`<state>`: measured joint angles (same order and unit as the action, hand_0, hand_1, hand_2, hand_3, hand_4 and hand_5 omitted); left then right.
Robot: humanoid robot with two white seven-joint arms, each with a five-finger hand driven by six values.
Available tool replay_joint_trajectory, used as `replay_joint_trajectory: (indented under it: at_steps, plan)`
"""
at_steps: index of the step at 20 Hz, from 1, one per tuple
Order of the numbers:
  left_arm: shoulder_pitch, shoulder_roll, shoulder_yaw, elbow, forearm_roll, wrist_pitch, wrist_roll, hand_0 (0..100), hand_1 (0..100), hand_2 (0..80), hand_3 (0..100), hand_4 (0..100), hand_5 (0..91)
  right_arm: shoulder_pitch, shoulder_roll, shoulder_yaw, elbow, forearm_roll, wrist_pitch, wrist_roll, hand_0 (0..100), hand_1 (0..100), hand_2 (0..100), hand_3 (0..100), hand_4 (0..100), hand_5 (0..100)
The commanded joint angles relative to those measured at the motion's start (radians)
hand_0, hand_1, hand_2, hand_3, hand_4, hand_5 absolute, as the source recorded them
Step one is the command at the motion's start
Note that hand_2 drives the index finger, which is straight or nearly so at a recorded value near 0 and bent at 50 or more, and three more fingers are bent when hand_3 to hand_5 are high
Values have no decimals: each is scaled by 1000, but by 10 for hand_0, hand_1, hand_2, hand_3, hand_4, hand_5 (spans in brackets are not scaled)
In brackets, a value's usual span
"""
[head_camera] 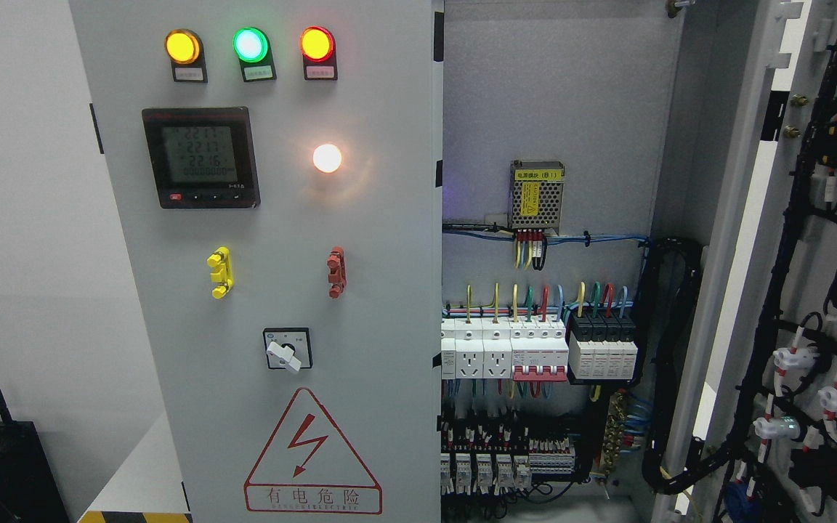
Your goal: Open door with both hands
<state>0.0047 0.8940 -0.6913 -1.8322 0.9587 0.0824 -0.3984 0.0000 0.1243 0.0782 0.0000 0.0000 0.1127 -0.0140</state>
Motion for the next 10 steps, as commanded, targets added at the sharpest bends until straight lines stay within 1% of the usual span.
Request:
replay_joint_trajectory:
  at_steps: [1, 3, 5, 7, 10]
  plan:
    - [320, -53, 291, -7, -168, -30, -14, 0, 0, 0, 0, 0, 0, 31, 0, 0, -32, 21, 1, 0, 381, 0, 0, 0, 0, 0]
    - [395, -70, 309, -2, -216, -42, -13, 0, 0, 0, 0, 0, 0, 32, 0, 0, -32, 21, 1, 0, 381, 0, 0, 0, 0, 0]
    - [458, -119, 328, 34, -274, -61, -13, 0, 0, 0, 0, 0, 0, 32, 0, 0, -32, 21, 1, 0, 381, 0, 0, 0, 0, 0]
    - [491, -164, 337, 88, -328, -78, -13, 0, 0, 0, 0, 0, 0, 32, 0, 0, -32, 21, 1, 0, 381, 0, 0, 0, 0, 0]
    - [495, -228, 332, 206, -376, -78, -10, 0, 0, 0, 0, 0, 0, 32, 0, 0, -32, 21, 1, 0, 381, 0, 0, 0, 0, 0]
